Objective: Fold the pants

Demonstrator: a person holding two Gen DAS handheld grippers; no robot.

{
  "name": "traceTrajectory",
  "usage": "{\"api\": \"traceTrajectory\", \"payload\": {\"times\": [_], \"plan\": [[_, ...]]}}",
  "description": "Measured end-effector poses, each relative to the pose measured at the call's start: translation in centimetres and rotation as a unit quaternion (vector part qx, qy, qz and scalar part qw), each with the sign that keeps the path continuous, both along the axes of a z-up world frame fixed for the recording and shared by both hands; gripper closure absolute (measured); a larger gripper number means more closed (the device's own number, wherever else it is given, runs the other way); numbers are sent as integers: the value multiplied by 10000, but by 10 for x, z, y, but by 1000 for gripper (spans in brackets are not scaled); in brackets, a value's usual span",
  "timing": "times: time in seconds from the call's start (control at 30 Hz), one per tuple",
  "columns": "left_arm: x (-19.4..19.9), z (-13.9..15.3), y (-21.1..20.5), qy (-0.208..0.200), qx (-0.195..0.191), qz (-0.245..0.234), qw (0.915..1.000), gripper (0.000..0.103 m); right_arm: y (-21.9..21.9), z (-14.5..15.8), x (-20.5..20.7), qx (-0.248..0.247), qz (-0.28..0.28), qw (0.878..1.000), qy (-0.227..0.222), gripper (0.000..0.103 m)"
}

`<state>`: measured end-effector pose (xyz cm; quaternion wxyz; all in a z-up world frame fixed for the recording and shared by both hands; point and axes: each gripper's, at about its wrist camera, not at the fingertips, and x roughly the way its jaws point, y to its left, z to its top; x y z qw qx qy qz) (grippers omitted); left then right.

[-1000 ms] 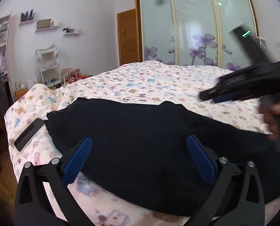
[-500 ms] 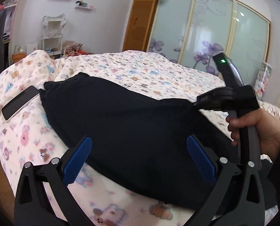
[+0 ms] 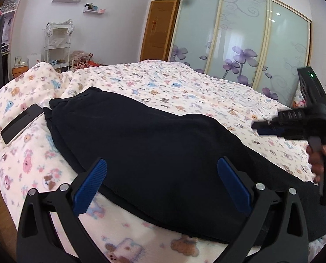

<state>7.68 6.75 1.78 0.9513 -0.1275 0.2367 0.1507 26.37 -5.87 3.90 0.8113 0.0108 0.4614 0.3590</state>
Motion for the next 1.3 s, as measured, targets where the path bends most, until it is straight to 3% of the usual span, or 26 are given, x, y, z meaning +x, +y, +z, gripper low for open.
{"api": "traceTrajectory", "payload": {"times": [0.17,0.27,0.33,0.37,0.47,0.63,0.8,0.97,1.03,1.1,1.17,1.23,1.3], "plan": [[6,-3,-4,150,160,-47,9997,2,-4,-20,-9,-1416,-98,9872,-724,67],[10,-6,-4,261,159,-53,9995,2,-7,-43,-8,-1891,-6,9799,-628,68],[10,-8,-4,285,165,-28,9995,2,-7,-56,-8,-2206,-57,9732,-651,102],[10,-8,-4,304,172,-9,9994,2,-10,-60,-6,-2306,-198,9707,-640,102],[12,-11,-1,386,142,57,9991,2,-27,-66,2,-1813,-628,9810,-285,102],[14,-15,3,470,-4,45,9989,2,-35,-57,-18,-1581,-898,9827,-357,94],[14,-12,3,370,-103,-335,9987,2,-63,-37,-72,-528,-1102,9923,-220,54],[11,18,24,-316,169,-621,9974,2,-120,-39,-136,-4,-1671,9859,10,53],[23,31,38,-322,399,-767,9957,2,-146,-40,-151,126,-2005,9796,26,53],[43,33,50,-43,754,-639,9951,2,-185,-45,-159,301,-2538,9667,103,47],[62,21,68,527,944,-465,9930,2,-206,-56,-163,291,-2869,9571,266,48],[67,1,84,992,761,-380,9914,2,-222,-70,-167,623,-2930,9528,494,49],[63,-29,99,1432,311,-334,9886,2,-229,-68,-175,830,-3010,9492,399,49]]}}
